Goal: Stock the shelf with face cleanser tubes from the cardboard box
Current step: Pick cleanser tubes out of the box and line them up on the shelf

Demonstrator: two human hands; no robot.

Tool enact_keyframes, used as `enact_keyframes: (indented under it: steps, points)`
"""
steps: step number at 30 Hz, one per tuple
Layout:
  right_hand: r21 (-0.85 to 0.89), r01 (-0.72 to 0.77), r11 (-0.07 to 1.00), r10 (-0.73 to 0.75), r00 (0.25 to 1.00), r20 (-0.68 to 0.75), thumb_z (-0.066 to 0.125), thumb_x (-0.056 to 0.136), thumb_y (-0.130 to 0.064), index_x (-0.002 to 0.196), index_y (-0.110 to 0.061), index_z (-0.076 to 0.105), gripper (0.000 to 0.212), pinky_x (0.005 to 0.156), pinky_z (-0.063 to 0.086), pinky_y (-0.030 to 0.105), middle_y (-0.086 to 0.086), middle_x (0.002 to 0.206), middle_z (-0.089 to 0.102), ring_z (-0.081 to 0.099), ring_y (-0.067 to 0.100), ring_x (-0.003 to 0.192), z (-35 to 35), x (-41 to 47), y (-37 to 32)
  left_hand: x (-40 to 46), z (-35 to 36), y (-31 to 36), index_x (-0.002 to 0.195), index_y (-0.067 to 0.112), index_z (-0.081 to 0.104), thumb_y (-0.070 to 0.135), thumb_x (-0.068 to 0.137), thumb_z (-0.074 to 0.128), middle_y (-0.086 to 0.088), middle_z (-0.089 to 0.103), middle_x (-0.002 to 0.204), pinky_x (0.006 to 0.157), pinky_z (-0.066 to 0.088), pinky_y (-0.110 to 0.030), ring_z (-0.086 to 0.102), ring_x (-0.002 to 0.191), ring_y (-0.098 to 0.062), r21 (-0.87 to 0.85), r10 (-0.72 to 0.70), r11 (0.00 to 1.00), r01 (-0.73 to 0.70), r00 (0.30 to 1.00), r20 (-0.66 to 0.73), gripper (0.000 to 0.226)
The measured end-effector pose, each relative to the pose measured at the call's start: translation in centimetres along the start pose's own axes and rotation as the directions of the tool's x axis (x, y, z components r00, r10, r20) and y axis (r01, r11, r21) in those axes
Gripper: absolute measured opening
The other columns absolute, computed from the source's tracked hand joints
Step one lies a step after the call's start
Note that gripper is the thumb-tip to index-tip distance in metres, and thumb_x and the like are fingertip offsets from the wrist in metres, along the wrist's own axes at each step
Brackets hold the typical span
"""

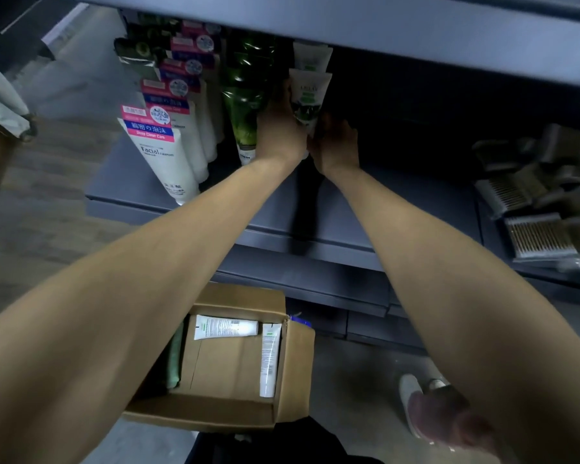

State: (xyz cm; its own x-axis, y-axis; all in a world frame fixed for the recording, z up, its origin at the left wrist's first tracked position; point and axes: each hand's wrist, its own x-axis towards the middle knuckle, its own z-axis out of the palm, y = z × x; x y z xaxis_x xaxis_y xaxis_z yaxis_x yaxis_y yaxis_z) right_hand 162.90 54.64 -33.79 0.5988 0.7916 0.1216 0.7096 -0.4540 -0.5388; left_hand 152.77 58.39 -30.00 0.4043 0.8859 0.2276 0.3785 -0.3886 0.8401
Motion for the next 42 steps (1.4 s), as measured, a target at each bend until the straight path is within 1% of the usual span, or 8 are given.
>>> enact_keyframes:
  steps: [4,13,20,24,30,34,37,42]
  points:
    - [-0.016,-0.003,1.0,0.003,1.0,0.001,0.052,0.097,-0.031,0.128,-0.01,0.054,0.038,0.078,0.03,0.022,0.011,0.127,0.06,0.055,0.028,0.118,0.0,0.7,0.0,0.9,0.7,-0.1,0.145,0.009,0.04,0.025,0.087,0.045,-0.011,0.058,0.134,0.102,0.046,-0.042,0.057,0.12,-0.026,0.028,-0.049,0.998,0.048,0.999,0.012,0.061]
    - [0.043,-0.039,0.998,0.038,0.999,0.014,0.046,0.099,-0.028,0.128,-0.01,0.053,0.034,0.081,0.029,0.022,0.012,0.129,0.057,0.052,0.028,0.12,-0.3,1.4,-0.4,1.3,0.8,0.9,0.148,0.008,0.036,0.031,0.068,0.031,-0.013,0.053,0.14,0.107,0.042,-0.042,0.052,0.127,-0.027,-0.025,-0.074,0.997,0.074,0.997,0.005,0.083]
    - [0.074,-0.068,0.995,0.068,0.998,0.015,0.046,0.1,-0.024,0.126,-0.006,0.054,0.032,0.088,0.045,0.033,0.014,0.126,0.059,0.054,0.03,0.117,-0.3,1.7,-0.8,1.4,0.5,0.9,0.146,0.006,0.038,0.023,0.079,0.043,-0.012,0.053,0.14,0.107,0.041,-0.041,0.051,0.129,-0.026,0.011,-0.044,0.999,0.044,0.999,0.025,0.069]
    - [0.06,-0.084,0.995,0.082,0.996,0.026,0.046,0.1,-0.025,0.128,-0.008,0.053,0.034,0.091,0.044,0.035,0.014,0.13,0.056,0.05,0.03,0.121,-0.2,2.0,-0.8,1.9,0.7,0.7,0.147,0.006,0.035,0.013,0.089,0.05,-0.012,0.051,0.142,0.108,0.041,-0.039,0.049,0.13,-0.027,0.041,-0.021,0.999,0.02,0.999,0.025,0.061]
    - [0.053,-0.089,0.995,0.087,0.995,0.041,0.048,0.098,-0.027,0.126,-0.01,0.053,0.033,0.081,0.035,0.026,0.011,0.128,0.056,0.05,0.028,0.12,-0.1,2.0,-0.7,1.7,1.1,0.5,0.15,0.009,0.031,0.008,0.093,0.046,-0.011,0.047,0.146,0.11,0.038,-0.036,0.046,0.133,-0.025,0.1,-0.033,0.994,0.032,0.999,0.01,0.058]
    - [0.059,-0.074,0.995,0.07,0.995,0.068,0.054,0.092,-0.031,0.096,-0.011,0.06,0.02,0.065,0.037,0.023,0.011,0.103,0.065,0.061,0.024,0.094,0.2,1.0,0.1,0.9,0.8,0.1,0.147,0.007,0.035,0.004,0.093,0.042,-0.012,0.048,0.146,0.11,0.034,-0.034,0.045,0.134,-0.026,0.174,-0.019,0.985,0.016,1.0,0.016,0.055]
    - [0.077,-0.102,0.992,0.098,0.993,0.059,0.069,0.082,-0.04,0.078,-0.018,0.051,0.029,0.049,0.029,0.017,0.006,0.09,0.063,0.058,0.016,0.08,0.8,-0.5,1.2,0.0,0.1,-0.5,0.141,0.005,0.044,0.011,0.088,0.043,-0.013,0.055,0.137,0.105,0.043,-0.04,0.054,0.125,-0.027,0.113,0.002,0.994,-0.009,0.998,0.063,0.053]
    - [0.11,-0.17,0.979,0.161,0.984,0.079,0.078,0.081,-0.039,0.122,-0.011,0.058,0.053,0.07,0.042,0.021,0.003,0.115,0.064,0.061,0.017,0.102,-0.5,-2.7,0.8,-1.3,-1.8,-0.6,0.136,0.009,0.05,0.025,0.087,0.042,-0.011,0.062,0.129,0.098,0.05,-0.042,0.06,0.118,-0.026,0.047,0.026,0.998,-0.033,0.992,0.127,0.052]
